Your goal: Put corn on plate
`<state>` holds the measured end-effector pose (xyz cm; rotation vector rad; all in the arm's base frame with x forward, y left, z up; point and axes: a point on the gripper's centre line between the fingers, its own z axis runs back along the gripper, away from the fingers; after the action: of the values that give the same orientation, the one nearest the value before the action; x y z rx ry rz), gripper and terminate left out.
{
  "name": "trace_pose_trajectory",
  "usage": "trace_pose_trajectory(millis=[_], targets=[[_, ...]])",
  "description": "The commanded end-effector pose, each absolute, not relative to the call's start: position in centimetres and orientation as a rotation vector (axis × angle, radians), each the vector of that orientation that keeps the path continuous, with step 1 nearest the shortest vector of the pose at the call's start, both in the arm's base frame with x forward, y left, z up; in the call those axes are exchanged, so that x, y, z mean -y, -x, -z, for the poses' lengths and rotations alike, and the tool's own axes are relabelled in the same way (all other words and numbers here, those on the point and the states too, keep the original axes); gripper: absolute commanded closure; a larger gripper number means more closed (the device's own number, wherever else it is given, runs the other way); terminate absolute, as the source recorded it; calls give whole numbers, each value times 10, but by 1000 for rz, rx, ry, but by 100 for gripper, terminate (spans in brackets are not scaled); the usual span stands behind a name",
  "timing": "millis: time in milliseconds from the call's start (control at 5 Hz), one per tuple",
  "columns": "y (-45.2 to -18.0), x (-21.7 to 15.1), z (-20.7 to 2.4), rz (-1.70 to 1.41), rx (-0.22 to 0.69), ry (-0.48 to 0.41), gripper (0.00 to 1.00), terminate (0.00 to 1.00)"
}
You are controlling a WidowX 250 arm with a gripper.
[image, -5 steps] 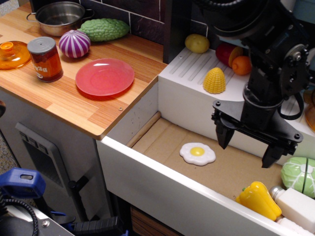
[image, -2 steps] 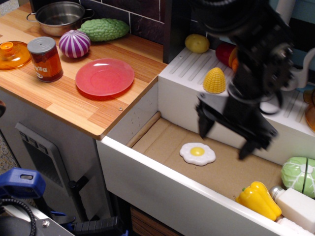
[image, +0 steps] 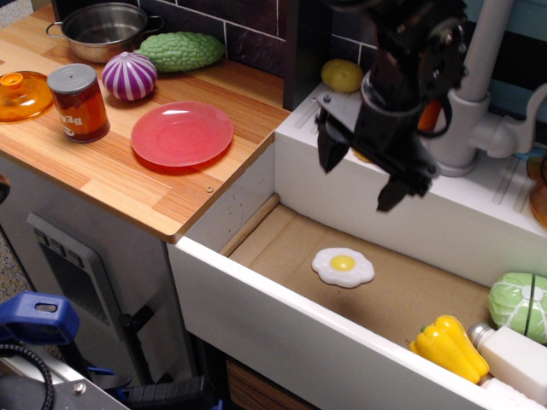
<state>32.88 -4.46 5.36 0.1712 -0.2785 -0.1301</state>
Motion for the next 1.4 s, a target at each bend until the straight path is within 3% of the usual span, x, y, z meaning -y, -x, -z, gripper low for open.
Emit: trace_pose_trajectory(millis=[0, 200, 600, 800, 1200], targets=[[-369, 34, -79, 168, 409, -156, 0, 0], [-382, 30, -82, 185, 432, -152, 0, 0], [-401, 21, -61, 201, 493, -121, 0, 0], [-423, 17, -59, 219, 515, -117, 0, 0], [-440, 14, -49, 240, 542, -94, 0, 0]])
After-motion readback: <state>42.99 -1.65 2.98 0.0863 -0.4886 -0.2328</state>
